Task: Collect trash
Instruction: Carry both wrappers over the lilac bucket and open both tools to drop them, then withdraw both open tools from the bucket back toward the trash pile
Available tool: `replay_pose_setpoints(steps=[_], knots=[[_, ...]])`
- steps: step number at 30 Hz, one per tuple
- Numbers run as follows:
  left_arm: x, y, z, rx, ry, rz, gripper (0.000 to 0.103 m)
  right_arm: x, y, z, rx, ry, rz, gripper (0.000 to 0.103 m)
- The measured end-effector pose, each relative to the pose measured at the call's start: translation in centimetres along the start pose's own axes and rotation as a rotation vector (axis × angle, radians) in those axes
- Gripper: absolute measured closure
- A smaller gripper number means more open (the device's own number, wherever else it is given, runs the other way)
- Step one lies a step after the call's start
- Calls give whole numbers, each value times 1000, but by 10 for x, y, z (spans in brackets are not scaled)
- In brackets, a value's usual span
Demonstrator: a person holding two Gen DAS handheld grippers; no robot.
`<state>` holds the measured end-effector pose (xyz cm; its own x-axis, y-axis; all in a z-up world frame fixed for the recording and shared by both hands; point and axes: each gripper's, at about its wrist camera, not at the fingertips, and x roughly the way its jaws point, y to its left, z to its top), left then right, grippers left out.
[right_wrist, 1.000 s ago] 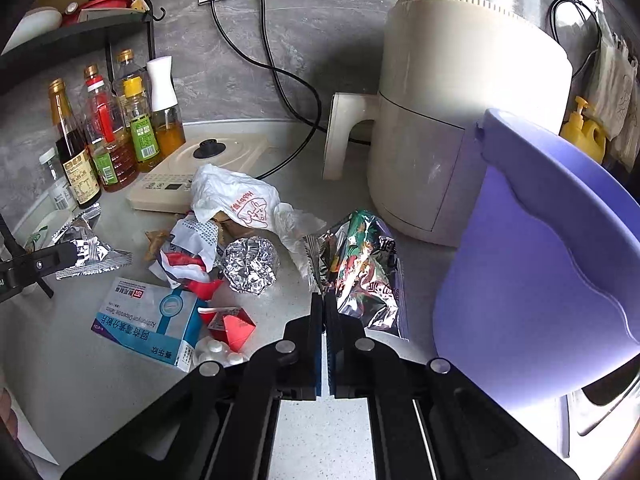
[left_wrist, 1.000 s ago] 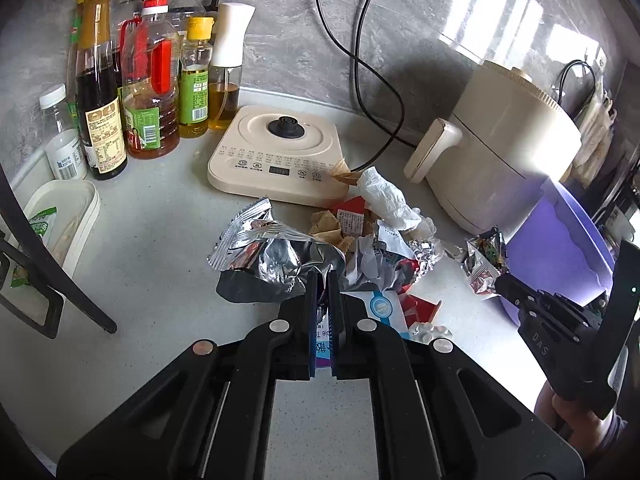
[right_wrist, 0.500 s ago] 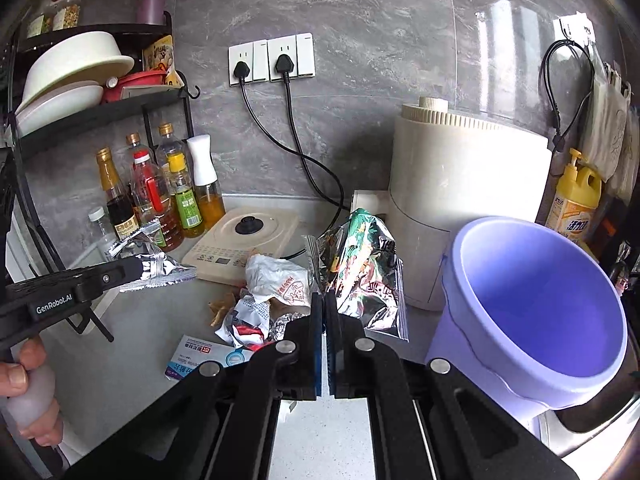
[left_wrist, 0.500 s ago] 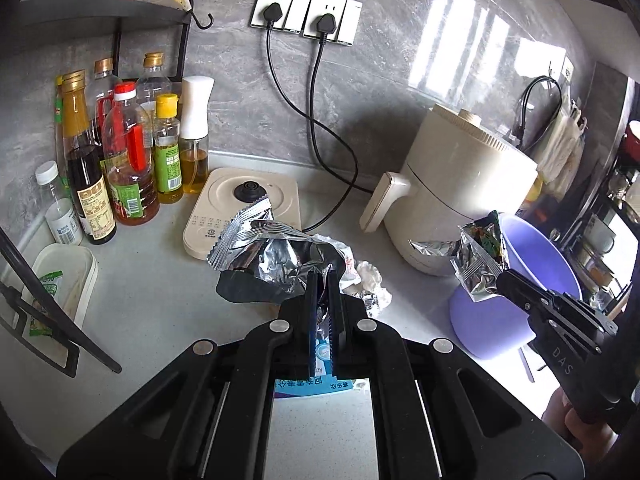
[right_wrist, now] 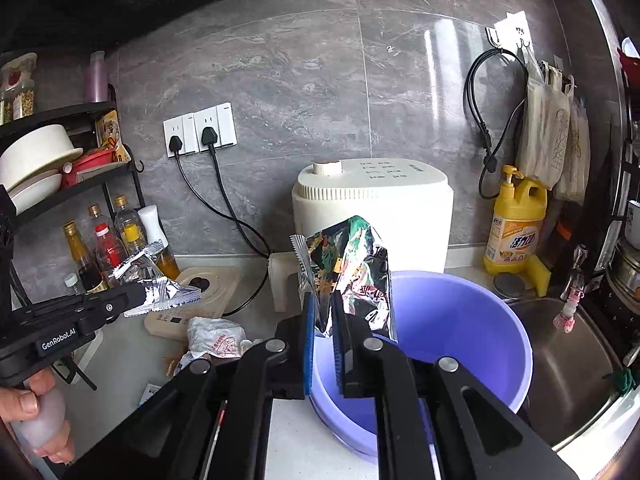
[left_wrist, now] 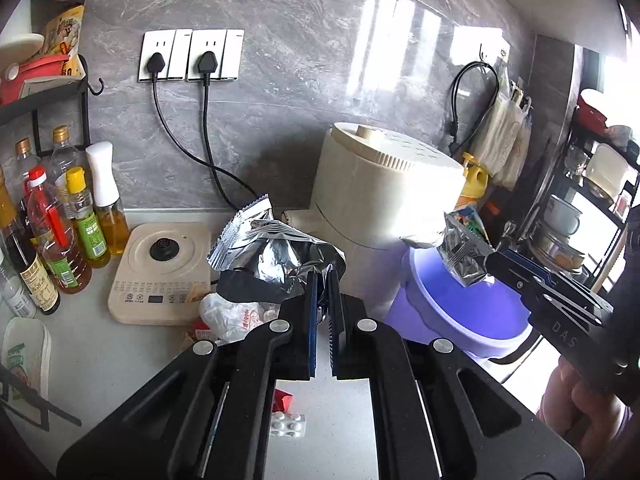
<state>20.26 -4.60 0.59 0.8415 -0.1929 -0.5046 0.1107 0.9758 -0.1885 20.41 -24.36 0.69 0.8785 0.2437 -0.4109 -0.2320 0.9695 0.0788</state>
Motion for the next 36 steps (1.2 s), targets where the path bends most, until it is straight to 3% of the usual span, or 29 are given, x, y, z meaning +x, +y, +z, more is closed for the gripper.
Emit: replay_pose_setpoints(steps=[1,11,20,21,23,24,26,36], knots=[[3,-7,2,11,1,-15,98,-3,-9,-1,29,-12,-21,39],[35,-66,17,109,24,-149,98,-32,-85,-13,132,-36,-209,35],[57,-120,21,191,59,-281,97,-54,-123,-24,200,-43,-306,28],[59,-124,21,197,61,-290,91,-55,-125,-26,204,-43,-311,27],[59,-130,21,201,63,-291,47,-59,-128,-29,212,-42,-320,26],[55,-129,20,193,38,-284,18,-60,-129,-30,215,-40,-322,26],[46,-125,19,177,-4,-289,14,-61,-130,-33,220,-34,-317,25],[27,-73,3,84,25,-109,11,-65,-106,-44,197,-29,-265,9]])
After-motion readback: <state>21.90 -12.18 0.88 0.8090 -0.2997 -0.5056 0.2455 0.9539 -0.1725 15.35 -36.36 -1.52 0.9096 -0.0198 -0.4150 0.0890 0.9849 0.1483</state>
